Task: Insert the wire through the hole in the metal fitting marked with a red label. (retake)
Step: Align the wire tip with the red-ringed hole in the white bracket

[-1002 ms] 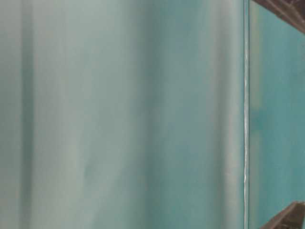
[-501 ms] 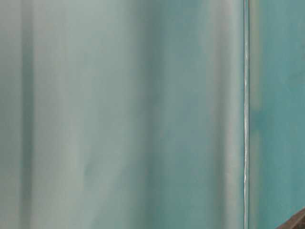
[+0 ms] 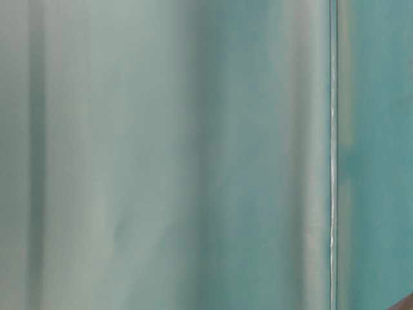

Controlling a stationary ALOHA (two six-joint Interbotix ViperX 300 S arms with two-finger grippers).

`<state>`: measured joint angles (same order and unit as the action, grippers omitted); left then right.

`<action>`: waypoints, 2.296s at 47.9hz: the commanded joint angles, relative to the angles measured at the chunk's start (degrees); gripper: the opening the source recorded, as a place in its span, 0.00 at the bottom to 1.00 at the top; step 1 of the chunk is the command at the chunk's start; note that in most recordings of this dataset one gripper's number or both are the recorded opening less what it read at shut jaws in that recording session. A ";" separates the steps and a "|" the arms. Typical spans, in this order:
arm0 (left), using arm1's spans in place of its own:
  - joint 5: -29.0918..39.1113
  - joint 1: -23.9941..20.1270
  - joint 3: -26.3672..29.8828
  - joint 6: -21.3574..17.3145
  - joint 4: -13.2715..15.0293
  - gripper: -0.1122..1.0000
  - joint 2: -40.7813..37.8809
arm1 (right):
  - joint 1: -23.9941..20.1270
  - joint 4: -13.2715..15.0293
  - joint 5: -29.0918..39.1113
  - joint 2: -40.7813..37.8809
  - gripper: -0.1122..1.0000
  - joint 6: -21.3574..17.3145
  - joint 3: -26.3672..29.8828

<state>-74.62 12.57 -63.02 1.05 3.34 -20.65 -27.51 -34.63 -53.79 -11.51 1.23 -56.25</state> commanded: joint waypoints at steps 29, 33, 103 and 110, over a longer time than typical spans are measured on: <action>-1.85 0.35 1.41 0.00 0.09 0.65 -0.26 | -0.70 -0.09 -2.72 -2.37 0.12 0.00 2.72; -1.85 0.35 1.41 0.09 0.09 0.65 -0.26 | -0.79 -0.09 -3.78 -2.64 0.12 0.00 2.72; -1.58 0.35 2.29 0.09 0.09 0.65 -0.53 | -0.97 -0.09 -6.15 -4.39 0.12 -0.53 3.52; -1.49 0.35 2.46 0.09 0.09 0.65 -0.53 | -0.97 -0.09 -6.68 -5.01 0.12 -0.44 4.04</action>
<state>-75.94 12.74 -61.08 1.14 3.34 -21.88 -28.21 -34.63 -59.59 -17.14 0.70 -53.17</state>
